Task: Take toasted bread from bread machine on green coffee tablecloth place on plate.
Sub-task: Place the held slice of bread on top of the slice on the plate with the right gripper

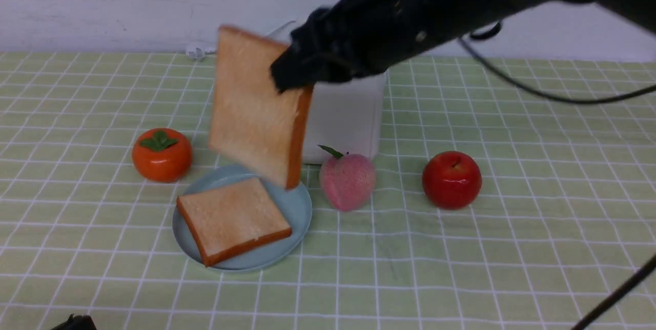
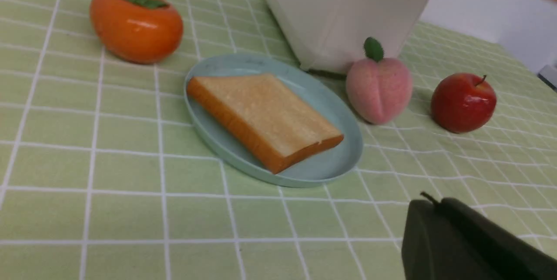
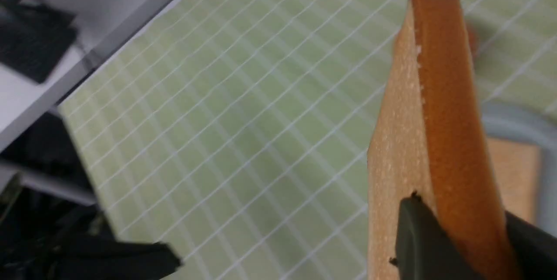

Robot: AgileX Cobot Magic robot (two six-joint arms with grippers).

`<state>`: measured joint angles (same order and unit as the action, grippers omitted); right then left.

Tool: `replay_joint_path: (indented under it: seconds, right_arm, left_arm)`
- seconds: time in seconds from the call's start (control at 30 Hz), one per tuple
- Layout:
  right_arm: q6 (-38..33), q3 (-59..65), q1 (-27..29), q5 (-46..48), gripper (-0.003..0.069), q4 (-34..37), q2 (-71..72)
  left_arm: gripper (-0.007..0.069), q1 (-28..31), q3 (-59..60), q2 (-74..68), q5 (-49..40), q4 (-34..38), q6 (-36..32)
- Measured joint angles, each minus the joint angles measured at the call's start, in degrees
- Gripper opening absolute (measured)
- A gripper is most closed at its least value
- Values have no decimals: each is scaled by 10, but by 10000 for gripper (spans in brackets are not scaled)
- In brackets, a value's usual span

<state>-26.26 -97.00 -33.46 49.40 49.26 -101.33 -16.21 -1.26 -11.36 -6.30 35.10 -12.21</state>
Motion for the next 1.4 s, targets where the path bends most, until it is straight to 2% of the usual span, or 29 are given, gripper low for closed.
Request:
replay_joint_path:
  seconds: [0.07, 0.17, 0.3, 0.57, 0.7, 0.9, 1.03, 1.17, 1.2, 1.3, 1.37, 1.4]
  right_arm:
    - [-22, 8, -7, -2, 108, 28, -14]
    - [-70, 15, -19, -30, 108, 108, -79]
    - [-101, 15, -19, -80, 108, 162, -147]
    - [-106, 17, -14, -158, 108, 191, -202]
    - [-106, 17, -14, -171, 141, 187, -205]
    - [-97, 17, -5, -152, 341, 132, -200]
    - [-40, 18, 14, -146, 388, 54, -175]
    - [28, 18, 37, -123, 367, -60, -124]
    - [31, 18, 38, -120, 365, -66, -122]
    - [89, 18, 44, -44, 281, -175, -55]
    - [126, 18, 44, 4, 220, -229, -15]
    - [129, 18, 44, 9, 213, -235, -6]
  left_arm:
    - [-13, 0, 5, 0, 9, 1, -1]
    - [-13, 0, 16, 0, 27, 2, -5]
    - [-13, 0, 25, 0, 30, 0, -18]
    - [-13, 0, 28, 0, 32, 15, -22]
    - [-13, 0, 28, 0, 33, 28, -22]
    - [-13, 0, 28, 0, 34, 33, -23]
    - [-13, 0, 28, 0, 34, 33, -23]
    - [-13, 0, 28, 0, 38, 34, -30]
    - [-13, 0, 28, 0, 38, 34, -31]
    - [-13, 0, 28, 0, 43, 34, -47]
    - [-13, 0, 28, 0, 43, 34, -54]
    - [-13, 0, 28, 0, 43, 34, -55]
